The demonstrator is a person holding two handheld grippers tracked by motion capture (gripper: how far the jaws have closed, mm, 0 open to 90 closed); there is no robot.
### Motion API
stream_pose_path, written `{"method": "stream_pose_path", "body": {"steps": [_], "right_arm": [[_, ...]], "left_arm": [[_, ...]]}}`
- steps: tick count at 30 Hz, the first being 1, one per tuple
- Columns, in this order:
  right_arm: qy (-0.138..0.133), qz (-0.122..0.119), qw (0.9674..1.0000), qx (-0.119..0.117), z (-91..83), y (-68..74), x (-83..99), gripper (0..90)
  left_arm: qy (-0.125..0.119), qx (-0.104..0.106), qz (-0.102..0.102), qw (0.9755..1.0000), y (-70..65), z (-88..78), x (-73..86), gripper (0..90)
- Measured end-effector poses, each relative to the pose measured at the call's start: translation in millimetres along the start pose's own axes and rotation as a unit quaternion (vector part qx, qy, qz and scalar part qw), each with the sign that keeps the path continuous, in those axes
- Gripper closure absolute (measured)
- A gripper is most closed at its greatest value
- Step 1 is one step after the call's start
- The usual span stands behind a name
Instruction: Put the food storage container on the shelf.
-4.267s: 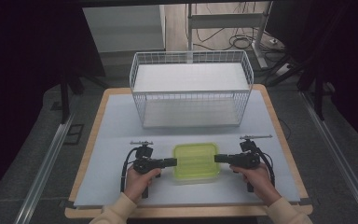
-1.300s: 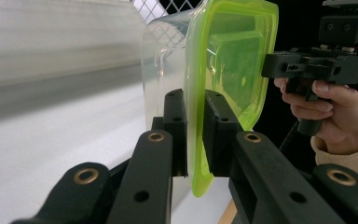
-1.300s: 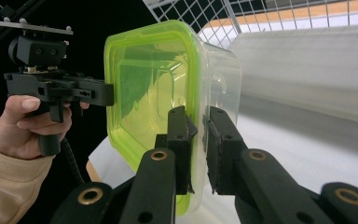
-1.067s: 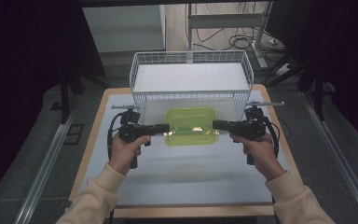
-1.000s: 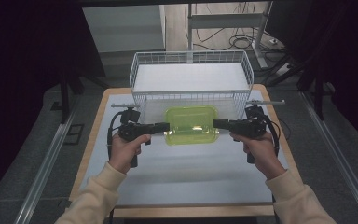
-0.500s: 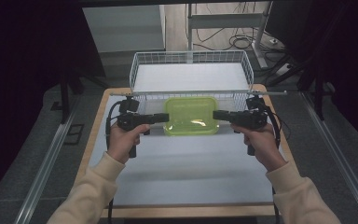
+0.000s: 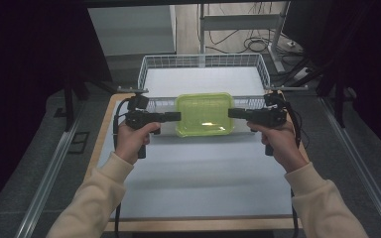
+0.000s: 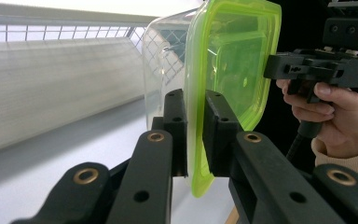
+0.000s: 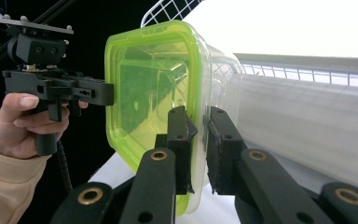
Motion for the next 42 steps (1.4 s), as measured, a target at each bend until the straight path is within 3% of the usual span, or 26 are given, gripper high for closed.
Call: {"method": "stream_pose_path", "body": {"steps": [15, 42], "right_arm": [[-0.002, 0.005, 1.0000, -0.003, 3.8, -1.2, -19.4, 81.3], [-0.008, 0.016, 0.9998, 0.012, 10.1, -3.1, -60.8, 81.3]], "left_arm": [[-0.004, -0.004, -0.002, 1.0000, 5.6, 1.0, -18.2, 81.0], [0.000, -0.002, -0.004, 1.0000, 28.8, 11.8, -56.5, 80.9]]}}
Point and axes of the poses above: each handheld gripper's, and its own axes: z roughly forward along the jaws, x roughly out of its underside, y roughly to its left, the point moved 2 cm from there along z, roughly forward along the jaws, and after that the axes turned 15 degrees about z, right-handed, at the moved point
